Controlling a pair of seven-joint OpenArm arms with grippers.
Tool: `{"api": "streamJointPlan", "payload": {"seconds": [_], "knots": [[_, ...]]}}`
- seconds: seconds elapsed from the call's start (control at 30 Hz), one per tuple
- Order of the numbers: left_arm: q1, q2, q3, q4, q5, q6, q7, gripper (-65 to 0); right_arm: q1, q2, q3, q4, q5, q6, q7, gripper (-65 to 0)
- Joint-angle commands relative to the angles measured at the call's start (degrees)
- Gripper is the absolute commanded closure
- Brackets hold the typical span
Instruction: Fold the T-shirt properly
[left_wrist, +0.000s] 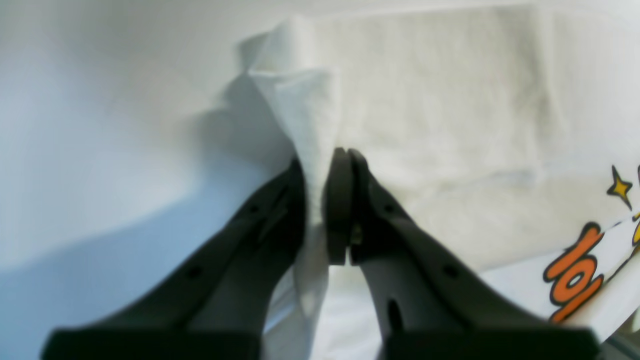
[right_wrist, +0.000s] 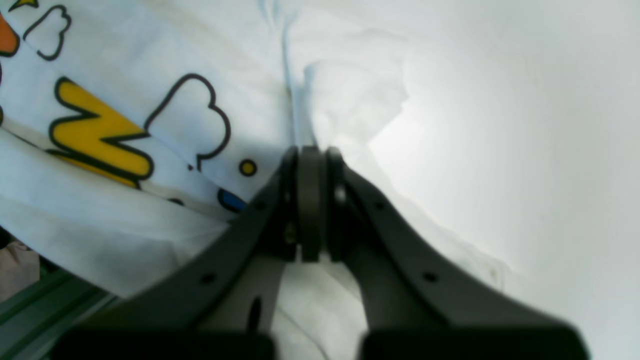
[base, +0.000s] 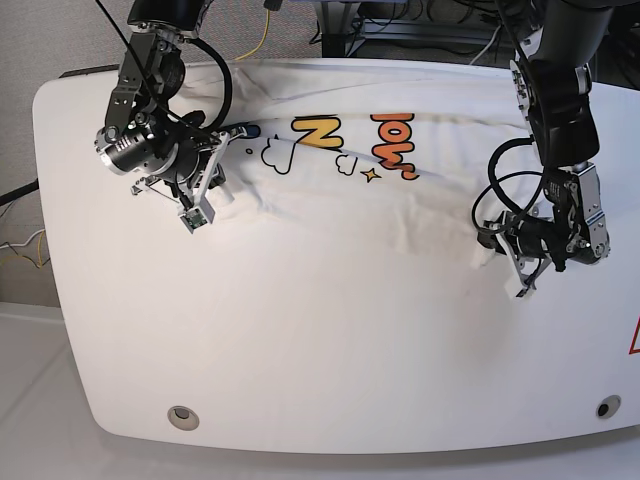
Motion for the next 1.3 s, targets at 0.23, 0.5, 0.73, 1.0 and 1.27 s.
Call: {"api": "streamJointPlan", "payload": {"seconds": [0.23, 0.5, 0.73, 1.0, 1.27], "knots": [[0.0, -1.1, 0.0, 4.5, 3.4, 0.2, 5.0, -4.9, 0.8, 0.3, 0.2, 1.1, 0.6, 0.2, 0.8, 0.0], [0.1, -1.1, 0.1, 4.5, 3.4, 0.2, 5.0, -5.1, 0.8, 0.3, 0.2, 1.1, 0.6, 0.2, 0.8, 0.0], [0.0, -1.1, 0.2, 4.5, 3.4, 0.2, 5.0, -5.1, 1.2, 0.2, 0.2, 1.1, 0.6, 0.2, 0.8, 0.0], [-0.2, -1.1, 0.3, 4.5, 3.4, 0.2, 5.1, -4.9, 1.9, 0.1, 0.2, 1.1, 0.6, 0.2, 0.8, 0.0], [-1.9, -1.1, 1.4, 4.7, 3.6, 0.2, 5.1, -4.9, 2.7, 0.1, 0.2, 1.1, 0.6, 0.2, 0.8, 0.0]]}}
